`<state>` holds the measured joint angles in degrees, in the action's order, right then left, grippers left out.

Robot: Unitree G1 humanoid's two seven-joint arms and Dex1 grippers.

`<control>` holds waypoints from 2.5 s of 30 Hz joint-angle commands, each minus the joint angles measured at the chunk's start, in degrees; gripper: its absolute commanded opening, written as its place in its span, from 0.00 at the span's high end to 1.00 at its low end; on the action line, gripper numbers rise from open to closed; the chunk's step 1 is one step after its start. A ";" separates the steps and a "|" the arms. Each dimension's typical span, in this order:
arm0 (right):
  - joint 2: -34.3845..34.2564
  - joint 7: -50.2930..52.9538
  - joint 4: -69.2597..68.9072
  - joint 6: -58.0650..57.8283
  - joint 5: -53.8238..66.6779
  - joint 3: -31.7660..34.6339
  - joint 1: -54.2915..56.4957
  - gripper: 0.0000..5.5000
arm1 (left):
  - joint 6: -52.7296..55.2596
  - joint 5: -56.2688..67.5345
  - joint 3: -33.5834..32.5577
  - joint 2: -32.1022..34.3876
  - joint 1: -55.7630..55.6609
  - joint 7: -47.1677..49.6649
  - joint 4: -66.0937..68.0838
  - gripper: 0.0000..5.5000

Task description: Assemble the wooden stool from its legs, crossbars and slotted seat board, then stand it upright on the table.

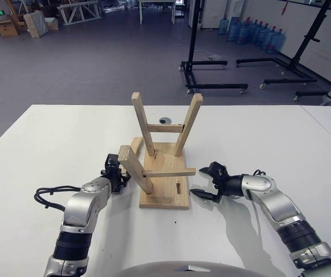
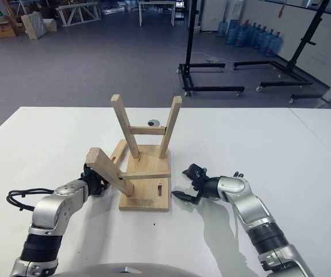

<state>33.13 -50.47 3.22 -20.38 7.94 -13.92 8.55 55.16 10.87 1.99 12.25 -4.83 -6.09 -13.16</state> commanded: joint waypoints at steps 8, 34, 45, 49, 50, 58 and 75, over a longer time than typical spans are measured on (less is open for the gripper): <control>-0.07 0.29 1.53 -1.44 -1.69 -1.32 -0.67 0.13 | 0.58 -0.90 -2.45 0.86 1.67 0.00 3.89 0.63; -8.04 12.39 11.94 -34.53 49.75 40.78 46.74 0.13 | -10.12 35.24 -14.62 10.92 -33.90 -29.92 -0.86 0.63; -16.21 18.91 6.60 -40.04 59.31 37.34 41.84 0.05 | -8.13 39.94 -10.74 6.95 -31.59 -30.94 -0.27 0.63; -17.28 19.46 7.51 -40.55 62.04 37.88 43.32 0.02 | -7.68 40.53 -9.59 6.96 -31.24 -31.35 -0.44 0.63; -17.41 19.37 7.30 -40.89 62.92 38.00 43.44 0.02 | -7.75 40.38 -9.20 7.02 -31.04 -31.43 -0.56 0.63; -18.94 22.16 2.41 -41.02 70.43 37.96 41.24 0.02 | -7.00 42.84 -7.68 5.81 -28.20 -31.69 -3.02 0.63; -18.74 21.62 3.17 -39.39 70.08 35.23 40.00 0.21 | -5.78 45.69 -7.50 6.77 -27.52 -30.69 -3.99 0.63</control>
<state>14.20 -29.05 6.28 -59.89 78.00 21.71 49.35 49.02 55.98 -5.48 18.59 -32.01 -37.06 -16.78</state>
